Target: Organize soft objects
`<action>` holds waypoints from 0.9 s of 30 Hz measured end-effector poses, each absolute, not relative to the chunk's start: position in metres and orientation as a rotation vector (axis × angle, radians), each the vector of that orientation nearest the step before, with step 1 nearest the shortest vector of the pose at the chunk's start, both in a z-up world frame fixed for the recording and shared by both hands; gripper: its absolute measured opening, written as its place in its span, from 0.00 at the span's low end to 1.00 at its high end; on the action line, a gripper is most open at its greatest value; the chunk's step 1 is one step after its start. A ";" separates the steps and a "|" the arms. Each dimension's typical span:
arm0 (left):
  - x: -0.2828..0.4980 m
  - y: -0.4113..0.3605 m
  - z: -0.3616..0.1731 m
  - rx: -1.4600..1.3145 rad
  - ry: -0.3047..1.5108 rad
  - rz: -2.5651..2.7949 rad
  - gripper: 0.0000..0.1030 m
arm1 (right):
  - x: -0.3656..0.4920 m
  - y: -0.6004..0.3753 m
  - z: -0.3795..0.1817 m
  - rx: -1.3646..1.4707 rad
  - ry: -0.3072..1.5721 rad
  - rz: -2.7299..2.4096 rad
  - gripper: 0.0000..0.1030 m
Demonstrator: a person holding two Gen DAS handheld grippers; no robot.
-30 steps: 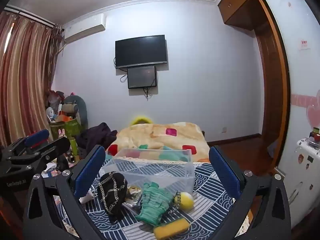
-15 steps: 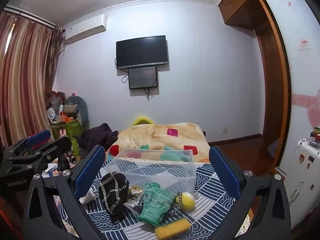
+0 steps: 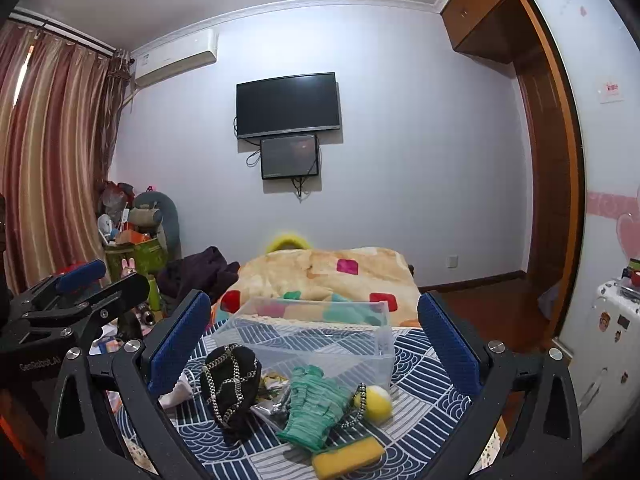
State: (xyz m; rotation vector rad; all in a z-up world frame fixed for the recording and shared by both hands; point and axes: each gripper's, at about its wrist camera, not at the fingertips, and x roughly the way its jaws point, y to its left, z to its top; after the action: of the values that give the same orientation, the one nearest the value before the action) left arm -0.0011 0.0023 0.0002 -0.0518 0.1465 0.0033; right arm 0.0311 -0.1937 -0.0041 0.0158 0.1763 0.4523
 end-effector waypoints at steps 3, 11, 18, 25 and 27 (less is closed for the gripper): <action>0.000 0.002 0.000 -0.050 0.146 0.005 1.00 | 0.031 -0.193 -0.004 0.017 0.176 0.452 1.00; -0.001 0.001 0.000 -0.054 0.143 0.006 1.00 | 0.032 -0.193 -0.004 0.014 0.179 0.459 1.00; -0.001 0.000 0.001 -0.050 0.143 0.006 1.00 | 0.031 -0.193 -0.003 0.014 0.177 0.456 1.00; 0.000 -0.001 0.000 -0.053 0.145 0.000 1.00 | 0.031 -0.195 -0.003 0.028 0.174 0.455 1.00; -0.001 -0.001 0.001 -0.053 0.146 -0.003 1.00 | 0.032 -0.195 -0.004 0.030 0.176 0.454 1.00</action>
State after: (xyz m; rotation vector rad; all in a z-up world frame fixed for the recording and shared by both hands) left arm -0.0007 -0.0006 0.0005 -0.0526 0.1464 -0.0026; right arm 0.0316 -0.1953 -0.0036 0.0304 0.1757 0.4541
